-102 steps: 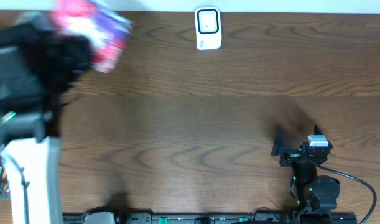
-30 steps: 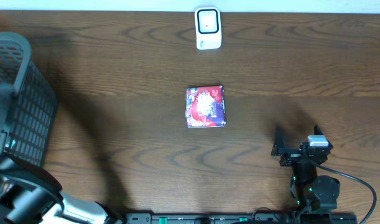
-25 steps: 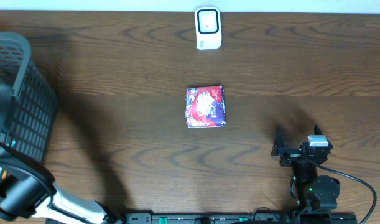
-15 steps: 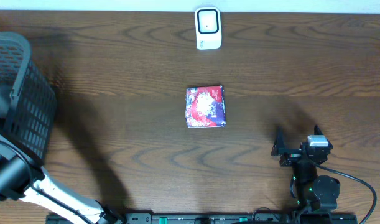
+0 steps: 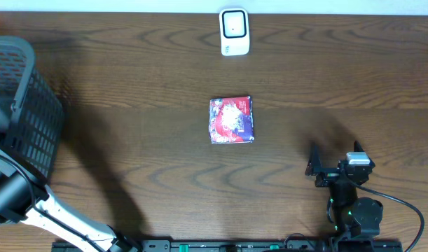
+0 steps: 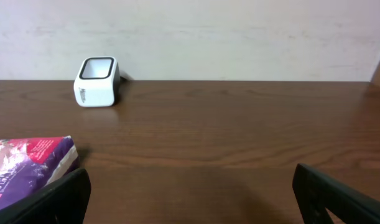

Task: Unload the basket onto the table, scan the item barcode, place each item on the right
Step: 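Return the left gripper to the basket above the mint-green package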

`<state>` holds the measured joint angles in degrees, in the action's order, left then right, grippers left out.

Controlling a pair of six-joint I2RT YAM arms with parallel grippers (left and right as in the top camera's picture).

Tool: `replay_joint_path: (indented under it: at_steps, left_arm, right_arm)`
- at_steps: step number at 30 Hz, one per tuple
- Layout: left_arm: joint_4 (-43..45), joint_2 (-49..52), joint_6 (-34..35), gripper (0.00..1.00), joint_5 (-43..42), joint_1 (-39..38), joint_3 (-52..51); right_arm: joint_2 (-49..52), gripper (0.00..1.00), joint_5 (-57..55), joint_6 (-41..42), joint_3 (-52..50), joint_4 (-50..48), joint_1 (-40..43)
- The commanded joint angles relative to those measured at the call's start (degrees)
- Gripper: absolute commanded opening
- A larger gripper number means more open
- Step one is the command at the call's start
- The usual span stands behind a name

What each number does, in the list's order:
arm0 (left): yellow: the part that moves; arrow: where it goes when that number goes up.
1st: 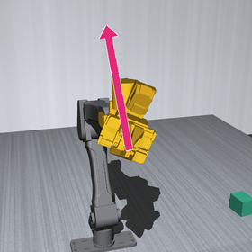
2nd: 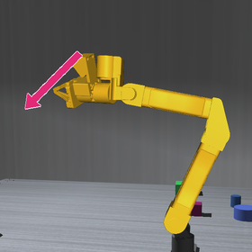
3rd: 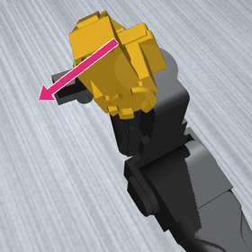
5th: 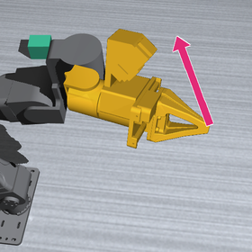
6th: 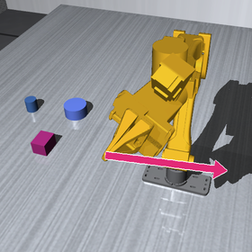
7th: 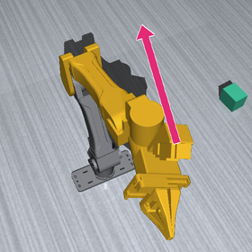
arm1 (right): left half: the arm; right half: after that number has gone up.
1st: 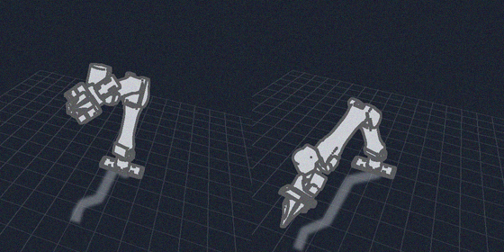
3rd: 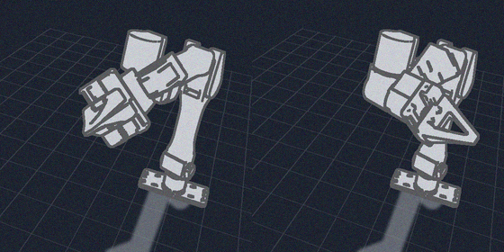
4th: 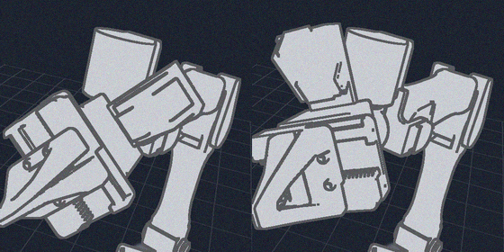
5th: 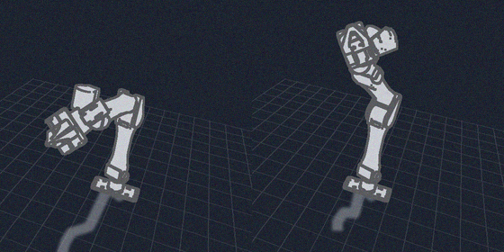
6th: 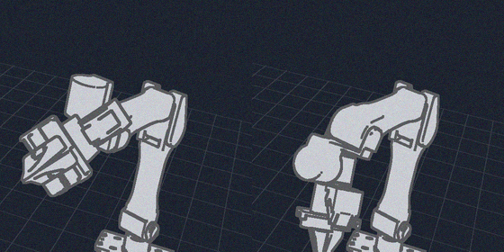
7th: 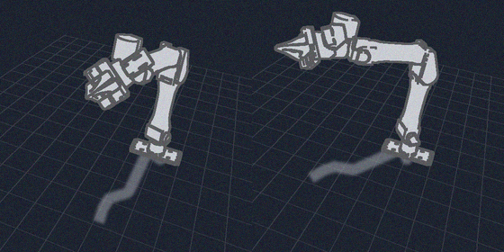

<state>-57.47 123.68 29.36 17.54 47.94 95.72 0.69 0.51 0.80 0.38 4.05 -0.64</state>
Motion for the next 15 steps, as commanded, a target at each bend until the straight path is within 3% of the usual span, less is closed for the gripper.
replay_joint_path:
  at_steps: [1,4,6,12,15]
  left_arm:
    - [0.1,2.6,-1.3,0.41,0.3,0.3,-0.2]
    - [-0.1,2.6,-1.3,0.27,0.3,0.3,-0.3]
    - [-0.4,2.6,-1.3,0.08,0.3,0.3,-0.3]
    - [-5.0,1.2,-1.2,0.07,-0.7,0.3,0.2]
    - [-5.2,-1.7,-1.2,0.07,-6.0,0.3,1.0]
  right_arm:
    - [-0.3,0.99,0.5,-0.5,-0.1,0.2,-0.1]
    - [-0.3,0.99,0.5,-0.5,-0.1,0.2,-0.1]
    - [-0.3,0.99,0.5,-0.5,-0.1,0.2,-0.1]
    - [-0.3,0.99,0.5,-0.5,-0.1,0.2,-0.1]
    - [-0.3,0.99,0.5,-0.5,-0.1,0.2,-0.1]
